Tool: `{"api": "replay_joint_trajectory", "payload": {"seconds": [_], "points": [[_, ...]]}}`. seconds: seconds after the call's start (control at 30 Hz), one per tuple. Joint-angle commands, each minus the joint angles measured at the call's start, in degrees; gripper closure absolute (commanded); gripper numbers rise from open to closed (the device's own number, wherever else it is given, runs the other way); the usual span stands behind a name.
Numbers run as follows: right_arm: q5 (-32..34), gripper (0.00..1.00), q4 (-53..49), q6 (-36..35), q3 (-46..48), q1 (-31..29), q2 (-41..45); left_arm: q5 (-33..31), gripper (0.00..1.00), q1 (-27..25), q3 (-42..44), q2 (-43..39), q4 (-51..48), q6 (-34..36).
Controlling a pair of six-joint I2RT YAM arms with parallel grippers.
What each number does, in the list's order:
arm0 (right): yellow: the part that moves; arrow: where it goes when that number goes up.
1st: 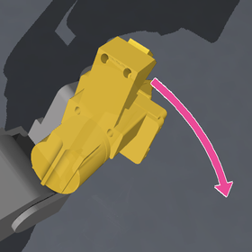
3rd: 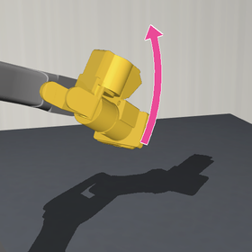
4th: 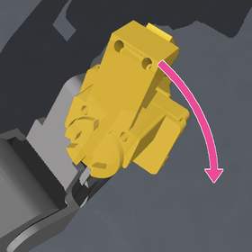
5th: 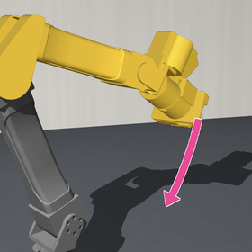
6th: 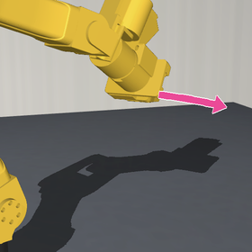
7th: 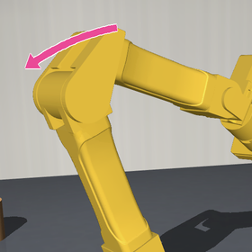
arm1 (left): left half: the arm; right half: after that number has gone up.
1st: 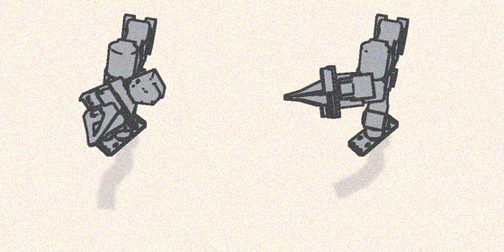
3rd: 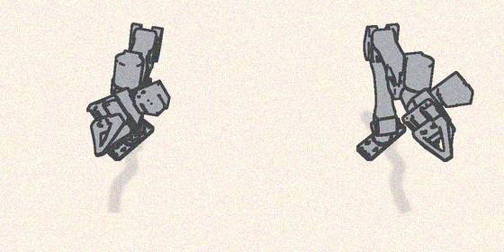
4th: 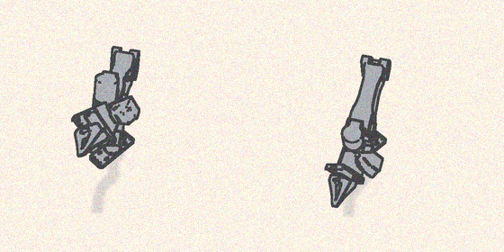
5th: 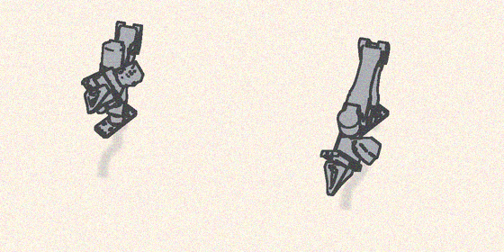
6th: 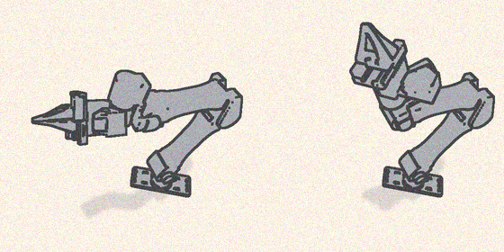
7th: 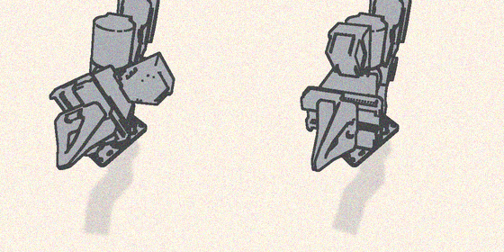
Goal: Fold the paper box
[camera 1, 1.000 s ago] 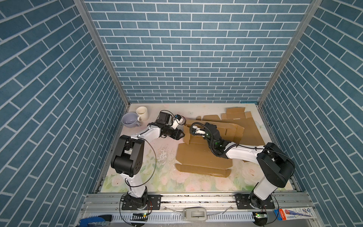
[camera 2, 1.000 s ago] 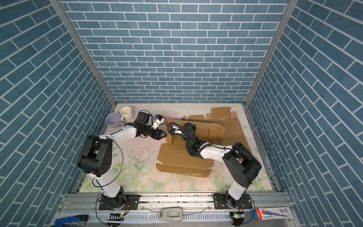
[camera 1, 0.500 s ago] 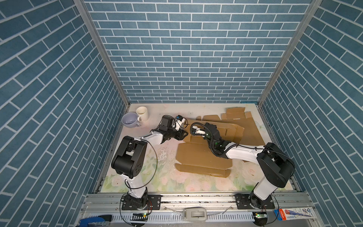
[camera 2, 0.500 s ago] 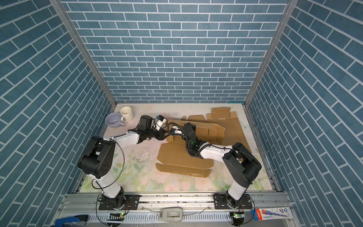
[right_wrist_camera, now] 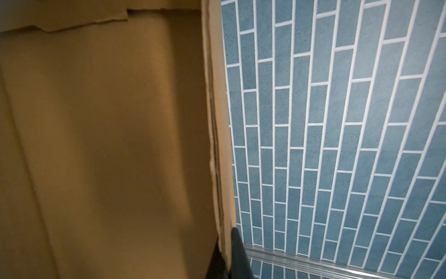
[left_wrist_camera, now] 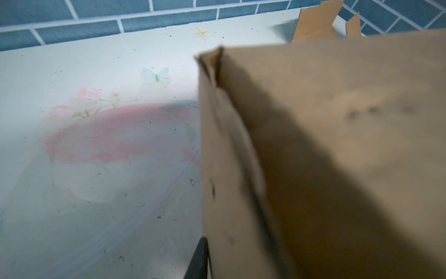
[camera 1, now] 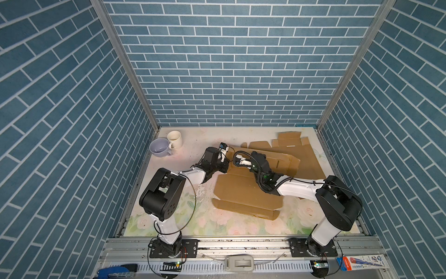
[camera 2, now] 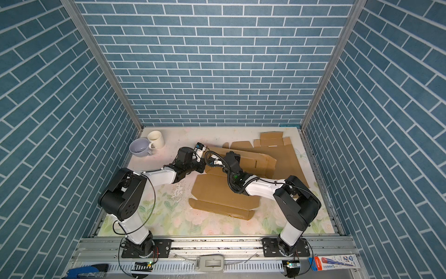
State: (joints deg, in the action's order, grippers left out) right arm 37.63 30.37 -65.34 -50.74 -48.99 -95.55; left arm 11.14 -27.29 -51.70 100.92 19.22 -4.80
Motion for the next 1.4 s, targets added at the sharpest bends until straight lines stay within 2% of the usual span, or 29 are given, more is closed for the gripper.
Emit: {"api": "replay_joint_trajectory", "payload": {"seconds": [0.0, 0.17, 0.23, 0.43, 0.47, 0.53, 0.6, 0.67, 0.8, 0.9, 0.97, 1.03, 1.1, 1.2, 1.27, 1.37], "points": [[-1.4, 1.00, -2.1, 3.2, 0.4, -1.5, 1.3, -10.0, 0.84, -2.4, 0.0, -0.2, 2.2, 0.6], [-1.5, 1.00, -2.0, 3.5, 0.5, -2.0, 1.2, -20.4, 1.00, -5.4, 0.1, 0.8, 3.1, -0.3], [-1.5, 1.00, -1.7, 3.5, 0.6, -2.1, 1.2, -23.2, 1.00, -6.4, 0.3, 1.2, 4.0, 0.0], [-2.2, 1.00, -4.5, 6.8, 0.1, -2.0, 1.8, -19.4, 1.00, -6.5, 2.6, 1.9, 9.8, 0.3], [-2.6, 0.95, -6.3, 8.7, -0.3, -2.0, 2.4, -18.4, 1.00, -6.5, 3.3, 1.8, 11.1, 0.4], [-4.0, 0.78, -11.5, 14.6, -1.9, -1.7, 4.3, -16.4, 1.00, -6.6, 4.6, 1.9, 13.3, 0.5], [-8.8, 0.61, -19.9, 21.9, -4.0, -0.6, 6.9, -15.3, 1.00, -6.6, 5.8, 1.9, 16.0, -0.1], [-12.3, 0.49, -24.0, 26.2, -4.7, 0.0, 8.9, -15.8, 1.00, -6.6, 6.8, 2.0, 17.5, -0.6], [-20.5, 0.39, -34.1, 35.8, -7.1, 2.0, 12.5, -20.4, 1.00, -6.6, 8.1, 1.8, 18.7, -1.4], [-29.3, 0.37, -40.8, 45.5, -9.7, 5.2, 16.0, -24.9, 1.00, -6.7, 9.3, 1.1, 19.5, -2.1], [-38.3, 0.35, -42.9, 55.4, -11.2, 8.9, 19.0, -27.5, 1.00, -7.3, 10.2, 0.6, 20.3, -2.0], [-41.3, 0.33, -43.7, 66.1, -13.1, 11.7, 20.1, -30.1, 1.00, -8.3, 10.7, 0.3, 20.7, -1.7], [-39.2, 0.34, -47.8, 76.3, -16.9, 13.7, 19.4, -32.4, 1.00, -9.3, 11.2, 0.4, 21.1, -1.6], [-29.1, 0.51, -60.9, 91.4, -25.6, 15.0, 15.5, -34.8, 1.00, -10.5, 11.5, 0.8, 21.4, -1.4], [-24.0, 0.57, -72.0, 99.4, -31.7, 15.2, 11.7, -35.4, 1.00, -10.7, 11.5, 1.1, 21.4, -1.5], [-22.8, 0.57, -77.7, 103.3, -36.3, 15.2, 8.4, -35.9, 1.00, -10.8, 12.9, 1.0, 21.6, -1.3]]}}
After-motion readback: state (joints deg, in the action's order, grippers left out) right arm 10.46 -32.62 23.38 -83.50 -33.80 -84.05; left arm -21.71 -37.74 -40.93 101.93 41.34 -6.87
